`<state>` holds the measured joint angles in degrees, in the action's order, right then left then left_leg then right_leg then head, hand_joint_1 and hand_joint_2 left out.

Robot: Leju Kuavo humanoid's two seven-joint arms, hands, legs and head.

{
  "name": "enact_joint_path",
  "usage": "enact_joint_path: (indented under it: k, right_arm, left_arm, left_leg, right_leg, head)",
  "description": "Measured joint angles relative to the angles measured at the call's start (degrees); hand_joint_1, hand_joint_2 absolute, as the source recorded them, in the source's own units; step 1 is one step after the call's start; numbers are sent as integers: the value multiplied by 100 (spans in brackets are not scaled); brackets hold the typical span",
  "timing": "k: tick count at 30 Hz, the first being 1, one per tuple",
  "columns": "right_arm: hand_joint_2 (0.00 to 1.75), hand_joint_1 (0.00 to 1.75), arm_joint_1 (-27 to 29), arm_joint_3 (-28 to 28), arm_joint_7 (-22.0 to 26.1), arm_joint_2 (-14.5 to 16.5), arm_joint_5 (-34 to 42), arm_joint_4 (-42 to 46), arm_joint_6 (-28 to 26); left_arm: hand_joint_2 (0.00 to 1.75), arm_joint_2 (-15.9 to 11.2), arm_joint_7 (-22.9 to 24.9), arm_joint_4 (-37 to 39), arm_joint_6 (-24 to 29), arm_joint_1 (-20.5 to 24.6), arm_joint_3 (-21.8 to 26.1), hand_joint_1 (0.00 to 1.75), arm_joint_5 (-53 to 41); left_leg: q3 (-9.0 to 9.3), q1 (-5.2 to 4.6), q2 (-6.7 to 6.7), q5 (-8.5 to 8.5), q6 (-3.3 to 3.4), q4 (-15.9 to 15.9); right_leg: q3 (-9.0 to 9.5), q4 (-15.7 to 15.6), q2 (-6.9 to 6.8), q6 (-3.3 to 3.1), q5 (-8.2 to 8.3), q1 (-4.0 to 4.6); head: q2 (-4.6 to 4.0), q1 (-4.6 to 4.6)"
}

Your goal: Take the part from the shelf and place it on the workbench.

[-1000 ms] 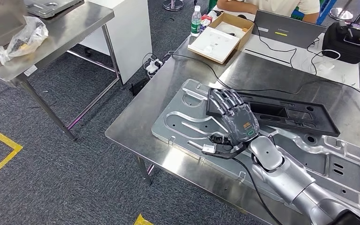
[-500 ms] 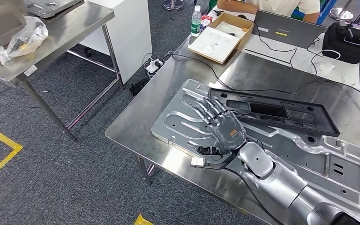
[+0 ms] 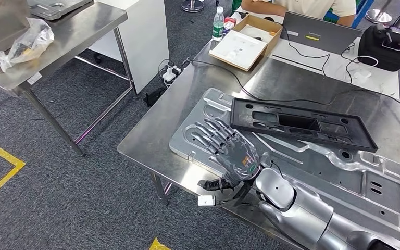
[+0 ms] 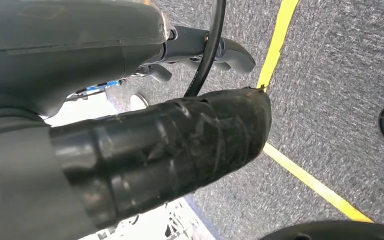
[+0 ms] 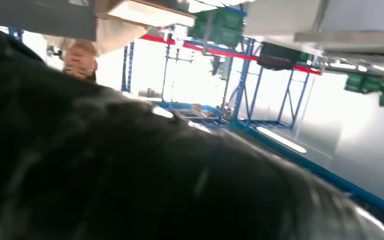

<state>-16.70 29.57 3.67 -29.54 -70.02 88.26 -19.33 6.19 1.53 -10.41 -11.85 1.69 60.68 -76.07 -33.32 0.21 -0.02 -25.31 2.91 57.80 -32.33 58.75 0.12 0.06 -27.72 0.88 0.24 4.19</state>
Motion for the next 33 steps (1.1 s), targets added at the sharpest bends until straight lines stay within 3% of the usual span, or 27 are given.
enact_joint_path:
  k: [2, 4, 5, 6, 7, 9, 10, 12, 15, 17, 19, 20, 21, 22, 24, 25, 27, 30, 31, 33]
  right_arm:
    - [0, 0, 14, 89, 20, -9, -1, 131, -50]
    - [0, 0, 74, 214, 42, -9, -73, 243, -156]
    - [0, 0, 132, 285, 37, -8, -139, 299, -216]
    - [0, 0, 200, 357, 15, -5, -212, 360, -272]
    - [0, 0, 260, 418, -13, -4, -272, 416, -310]
    - [0, 0, 323, 503, -64, 0, -332, 513, -346]
    - [0, 0, 338, 527, -77, 2, -339, 548, -355]
    - [0, 0, 355, 561, -88, 6, -347, 602, -363]
    - [0, 0, 363, 595, -89, 13, -363, 673, -366]
    - [0, 0, 367, 607, -89, 14, -370, 707, -369]
    - [0, 0, 375, 613, -89, 14, -378, 720, -371]
    - [0, 0, 379, 615, -89, 14, -381, 723, -372]
    - [0, 0, 383, 616, -89, 14, -383, 723, -372]
    - [0, 0, 386, 616, -89, 14, -384, 723, -373]
    - [0, 0, 388, 617, -89, 14, -384, 726, -374]
    - [0, 0, 390, 618, -89, 15, -384, 732, -375]
    - [0, 0, 395, 619, -89, 18, -385, 745, -378]
    - [0, 0, 399, 622, -90, 19, -386, 759, -383]
    - [0, 0, 401, 624, -91, 16, -386, 762, -384]
    - [0, 0, 409, 627, -96, 11, -383, 764, -390]
  left_arm:
    - [0, 16, 30, 1, 21, 4, 10, 0, -6]
    - [0, 20, 92, 1, 67, 4, 20, 0, -20]
    - [0, 23, 125, 1, 91, 3, 23, 0, -28]
    - [0, 25, 151, 1, 108, 2, 24, 0, -38]
    - [0, 26, 166, 1, 118, 1, 24, 0, -45]
    - [0, 25, 185, 1, 127, 4, 24, 0, -56]
    - [0, 23, 191, 1, 132, 5, 25, 0, -57]
    - [0, 23, 199, 1, 139, 7, 26, 0, -58]
    - [0, 34, 201, 1, 140, 5, 26, 0, -62]
    - [0, 39, 202, 1, 139, 2, 27, 0, -64]
    - [0, 38, 203, 1, 138, 6, 28, 0, -65]
    - [0, 38, 203, 1, 138, 7, 28, 0, -65]
    - [0, 37, 203, 1, 139, 8, 28, 0, -65]
    - [0, 37, 203, 1, 140, 9, 28, 0, -65]
    - [0, 33, 203, 1, 142, 16, 28, 0, -65]
    - [0, 24, 204, -1, 144, 22, 28, 0, -65]
    - [0, 10, 203, -5, 144, 33, 28, 0, -64]
    - [0, 16, 201, -5, 145, 46, 28, 0, -63]
    - [0, 21, 203, -4, 145, 49, 28, 0, -64]
    - [0, 31, 205, -1, 148, 52, 28, 0, -63]
  left_leg:
    - [19, 48, 26, 70, 30, -101]
    - [-9, 64, 42, 98, 32, -116]
    - [-30, 76, 47, 109, 16, -111]
    - [-54, 96, 48, 121, -6, -100]
    - [-79, 125, 49, 131, -37, -83]
    - [-139, 186, 48, 139, -131, -17]
    - [-164, 205, 46, 143, -190, 15]
    - [-193, 211, 36, 174, -305, 55]
    - [-236, 233, 27, 187, -444, 73]
    - [-370, 248, 27, -162, -460, 388]
    - [-595, 220, 25, -706, -433, 1097]
    - [-671, 195, 25, -873, -414, 1437]
    - [-675, 162, 25, -917, -380, 1644]
    - [-583, 124, 24, -846, -328, 1659]
    - [-95, 24, 15, -581, -157, 1099]
    - [232, -32, 13, -539, -53, 648]
    - [651, -113, 17, -553, 50, 10]
    - [671, -130, 37, -439, 71, -223]
    - [639, -114, 51, -358, 94, -271]
    - [532, -81, 81, -193, 121, -336]
  right_leg:
    - [-121, 344, 6, 60, -304, -27]
    - [-380, 1034, 7, 142, -715, -110]
    - [-475, 1311, 5, 187, -826, -161]
    - [-488, 1413, 1, 234, -822, -212]
    - [-388, 1277, -5, 285, -704, -260]
    - [49, 514, -15, 401, -381, -346]
    - [223, 196, 3, 420, -254, -353]
    - [323, -34, 40, 364, -198, -321]
    - [217, -16, 42, 139, -122, -287]
    - [119, -39, 25, -11, -18, -272]
    - [-15, -30, 17, -100, 83, -208]
    - [-93, -23, 13, -124, 135, -168]
    - [-173, -16, 11, -144, 190, -126]
    - [-249, -10, 9, -160, 245, -83]
    - [-377, -5, 15, -185, 354, -11]
    - [-423, -2, 18, -184, 402, 22]
    - [-458, -12, 6, -151, 495, 28]
    - [-469, -46, -8, -51, 586, -6]
    - [-503, 28, -3, -19, 471, -9]
    - [-632, 463, 7, 49, -48, -41]
  head:
    - [0, 2]
    - [0, 1]
    - [0, 2]
    - [0, 1]
    - [0, 1]
    - [0, 1]
    - [0, 1]
    - [0, 0]
    - [0, -1]
    - [0, -2]
    - [0, -3]
    - [0, -2]
    - [0, -3]
    - [0, -3]
    - [0, -3]
    - [0, -2]
    - [-1, -2]
    - [-1, -3]
    - [-1, -2]
    - [-2, -1]
